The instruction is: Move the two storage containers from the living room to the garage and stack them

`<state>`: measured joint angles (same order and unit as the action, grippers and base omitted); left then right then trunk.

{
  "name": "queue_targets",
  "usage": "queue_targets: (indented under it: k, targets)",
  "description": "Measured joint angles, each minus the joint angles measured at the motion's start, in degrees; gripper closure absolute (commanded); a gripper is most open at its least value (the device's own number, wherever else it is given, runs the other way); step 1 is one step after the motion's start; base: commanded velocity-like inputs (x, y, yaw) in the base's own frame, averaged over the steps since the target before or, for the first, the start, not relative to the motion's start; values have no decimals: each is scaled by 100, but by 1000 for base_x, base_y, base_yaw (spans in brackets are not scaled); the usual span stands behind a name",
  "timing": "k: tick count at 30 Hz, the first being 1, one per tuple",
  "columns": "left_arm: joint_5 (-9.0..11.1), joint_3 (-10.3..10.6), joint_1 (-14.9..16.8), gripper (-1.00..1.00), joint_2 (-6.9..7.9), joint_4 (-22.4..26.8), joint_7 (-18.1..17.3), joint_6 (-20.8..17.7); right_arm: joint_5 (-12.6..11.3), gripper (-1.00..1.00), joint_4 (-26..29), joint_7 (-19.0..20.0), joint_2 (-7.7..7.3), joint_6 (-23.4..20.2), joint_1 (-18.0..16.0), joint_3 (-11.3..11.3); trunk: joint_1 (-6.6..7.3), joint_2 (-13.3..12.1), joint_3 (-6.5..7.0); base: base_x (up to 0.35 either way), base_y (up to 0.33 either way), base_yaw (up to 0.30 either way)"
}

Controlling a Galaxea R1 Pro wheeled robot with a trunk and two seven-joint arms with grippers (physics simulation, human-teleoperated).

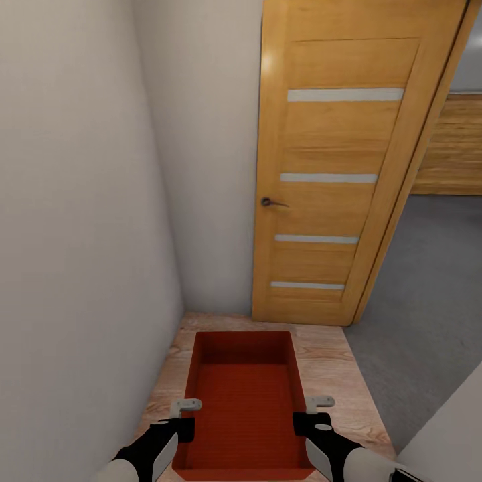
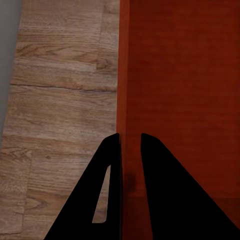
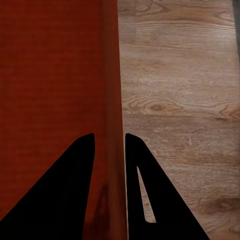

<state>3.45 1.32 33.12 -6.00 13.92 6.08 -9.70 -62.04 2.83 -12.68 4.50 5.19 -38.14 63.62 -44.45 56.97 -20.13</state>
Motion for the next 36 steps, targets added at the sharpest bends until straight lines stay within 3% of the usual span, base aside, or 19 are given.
queue_targets:
  k: [13, 36]
  targets:
    - [11, -8, 0, 100, -1, -9, -2, 17, 24, 100, 51, -11, -24, -20, -1, -4, 0, 0, 0, 0, 0, -25]
    - [7, -6, 1, 100, -2, -9, -1, 0, 19, 100, 36, -6, -18, -26, 1, -8, 0, 0, 0, 0, 0, -278]
